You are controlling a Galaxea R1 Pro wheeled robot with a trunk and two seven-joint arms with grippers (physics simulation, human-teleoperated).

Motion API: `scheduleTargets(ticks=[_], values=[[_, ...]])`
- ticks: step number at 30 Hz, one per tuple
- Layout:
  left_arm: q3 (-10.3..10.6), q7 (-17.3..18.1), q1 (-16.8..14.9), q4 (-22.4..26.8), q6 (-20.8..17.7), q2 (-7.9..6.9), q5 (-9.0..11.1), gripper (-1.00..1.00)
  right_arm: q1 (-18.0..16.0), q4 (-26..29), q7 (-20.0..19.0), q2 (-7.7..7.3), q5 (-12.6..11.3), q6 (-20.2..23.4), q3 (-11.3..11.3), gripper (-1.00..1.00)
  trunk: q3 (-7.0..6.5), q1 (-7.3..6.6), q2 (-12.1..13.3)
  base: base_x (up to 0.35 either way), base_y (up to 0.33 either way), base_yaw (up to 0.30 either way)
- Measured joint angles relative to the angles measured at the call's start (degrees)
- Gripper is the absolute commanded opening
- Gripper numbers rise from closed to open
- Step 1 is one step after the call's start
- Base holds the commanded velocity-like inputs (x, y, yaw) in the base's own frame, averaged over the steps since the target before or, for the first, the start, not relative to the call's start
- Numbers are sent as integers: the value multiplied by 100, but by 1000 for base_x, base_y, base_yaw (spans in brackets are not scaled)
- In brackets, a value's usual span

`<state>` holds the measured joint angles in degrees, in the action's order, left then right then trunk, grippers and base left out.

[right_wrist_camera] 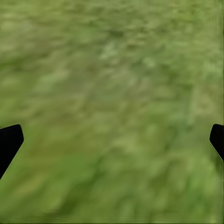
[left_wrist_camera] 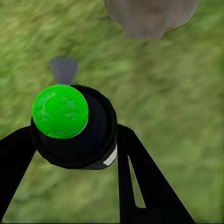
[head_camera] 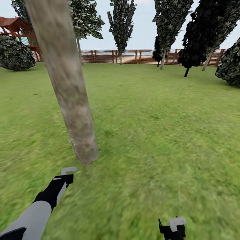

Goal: In the garden, pick up the pesticide atomizer on the floor and spray pesticide onto both trees until each tree trunk is fully covered.

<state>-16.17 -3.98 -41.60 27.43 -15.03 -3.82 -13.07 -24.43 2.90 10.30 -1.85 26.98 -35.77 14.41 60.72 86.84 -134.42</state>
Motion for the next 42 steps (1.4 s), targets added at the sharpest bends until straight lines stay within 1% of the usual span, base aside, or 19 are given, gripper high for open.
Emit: scheduleTargets(ticks=[5,9,14,15,16,17,18,21,25,26,27,28,29,30,32,36,40,41,42], values=[[9,3,-1,19,11,13,-1,-100,0,0,-1,0,0,0,0,100,0,0,0,0,-263,277],[43,23,-7,96,12,37,2,-100,0,5,2,0,-1,0,1,100,0,0,0,0,-78,253],[58,91,-81,122,-10,111,-10,-100,0,8,5,0,0,0,0,100,0,0,0,0,-7,48],[97,100,-129,147,-40,154,-12,-100,0,9,6,-3,-1,0,1,100,0,0,0,0,-1,4],[192,108,-231,216,-64,210,-17,-100,0,9,7,-6,0,0,3,100,-1,0,0,0,0,1],[369,106,-355,270,-82,269,-18,-100,0,9,7,-8,2,0,8,100,-1,0,0,0,0,0],[481,103,-445,280,-91,310,-25,-100,0,9,7,-8,1,0,8,100,-1,0,0,0,0,0],[603,105,-658,295,-161,362,-31,-100,0,9,7,-29,-2,0,12,100,-1,0,0,0,0,0],[614,118,-904,290,-314,255,-29,-100,0,14,7,-75,0,0,9,100,0,0,0,0,0,-1],[607,122,-979,291,-349,90,-49,-100,0,17,7,-78,0,0,9,100,-1,0,0,0,0,-42],[597,125,-994,290,-355,-26,-42,-100,0,17,7,-78,1,0,8,100,-1,0,0,0,0,-104],[588,129,-1001,290,-358,-114,-31,-100,0,17,7,-79,1,0,8,100,-3,0,0,0,0,-131],[586,156,-1004,289,-359,-159,-14,-100,0,17,6,-79,1,0,8,100,-6,0,0,0,0,-93],[592,199,-1003,290,-359,-165,-6,-100,0,18,6,-79,0,0,8,100,-8,0,0,0,0,-38],[617,407,-1017,298,-364,-114,-3,-100,0,18,7,-79,0,0,9,100,-10,0,0,0,0,-19],[634,654,-1102,302,-375,106,-6,-100,0,18,7,-79,0,0,10,100,-11,0,0,0,0,-4],[626,676,-1280,309,-390,47,-41,-100,0,15,7,-79,0,0,9,100,-11,0,0,0,0,0],[618,682,-1419,341,-462,-52,-77,-100,0,11,7,-79,0,0,8,100,-12,0,0,0,0,0],[607,684,-1474,363,-583,-158,-78,-100,0,10,7,-79,0,0,8,100,-11,0,0,0,0,0]])
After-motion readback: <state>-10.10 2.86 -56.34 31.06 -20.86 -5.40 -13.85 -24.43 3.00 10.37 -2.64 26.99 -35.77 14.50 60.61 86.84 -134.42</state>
